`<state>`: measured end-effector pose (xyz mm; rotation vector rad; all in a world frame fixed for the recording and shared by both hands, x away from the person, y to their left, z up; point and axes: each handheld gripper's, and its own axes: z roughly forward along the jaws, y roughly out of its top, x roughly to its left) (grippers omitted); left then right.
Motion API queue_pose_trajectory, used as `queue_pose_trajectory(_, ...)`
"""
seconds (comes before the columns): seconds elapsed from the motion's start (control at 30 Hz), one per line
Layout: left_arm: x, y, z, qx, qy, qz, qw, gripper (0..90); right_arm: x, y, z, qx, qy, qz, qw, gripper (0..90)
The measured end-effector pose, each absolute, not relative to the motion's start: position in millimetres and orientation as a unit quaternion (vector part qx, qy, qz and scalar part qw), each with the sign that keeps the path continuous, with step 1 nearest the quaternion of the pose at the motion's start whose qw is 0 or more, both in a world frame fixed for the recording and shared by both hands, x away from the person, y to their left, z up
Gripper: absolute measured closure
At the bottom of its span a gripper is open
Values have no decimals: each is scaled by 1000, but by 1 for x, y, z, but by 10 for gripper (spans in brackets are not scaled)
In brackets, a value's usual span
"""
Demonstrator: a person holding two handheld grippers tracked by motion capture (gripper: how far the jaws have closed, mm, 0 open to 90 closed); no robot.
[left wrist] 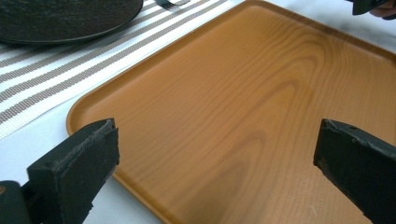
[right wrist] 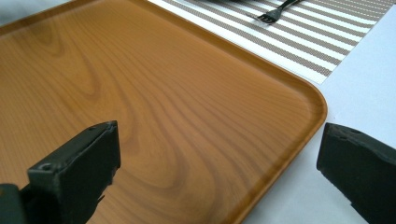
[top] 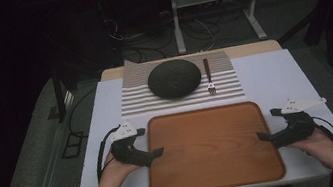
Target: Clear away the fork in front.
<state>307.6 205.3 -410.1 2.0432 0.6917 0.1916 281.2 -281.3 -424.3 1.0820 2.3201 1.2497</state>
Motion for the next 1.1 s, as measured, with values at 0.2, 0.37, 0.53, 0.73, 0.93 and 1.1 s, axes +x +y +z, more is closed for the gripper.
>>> queue_pose_trajectory(0.2,307,203,-412,835,282,79,465,0,282,-282,-425,383,805,430,144,0)
queue_pose_trajectory(0.37,306,204,-413,834,281,79,468,0,284,-281,-425,390,807,419,142,0)
queue_pose_trajectory(0.53,305,203,-414,835,279,80,468,0,287,-280,-420,400,805,413,145,0)
queue_pose_trajectory(0.73,307,203,-417,835,280,69,468,0,295,-277,-417,413,804,404,143,0)
queue_pose_trajectory(0.93,306,202,-417,834,281,66,470,0,300,-275,-415,418,803,399,143,0)
queue_pose_trajectory(1.1,306,203,-416,831,284,68,474,0,305,-276,-415,425,797,405,141,0)
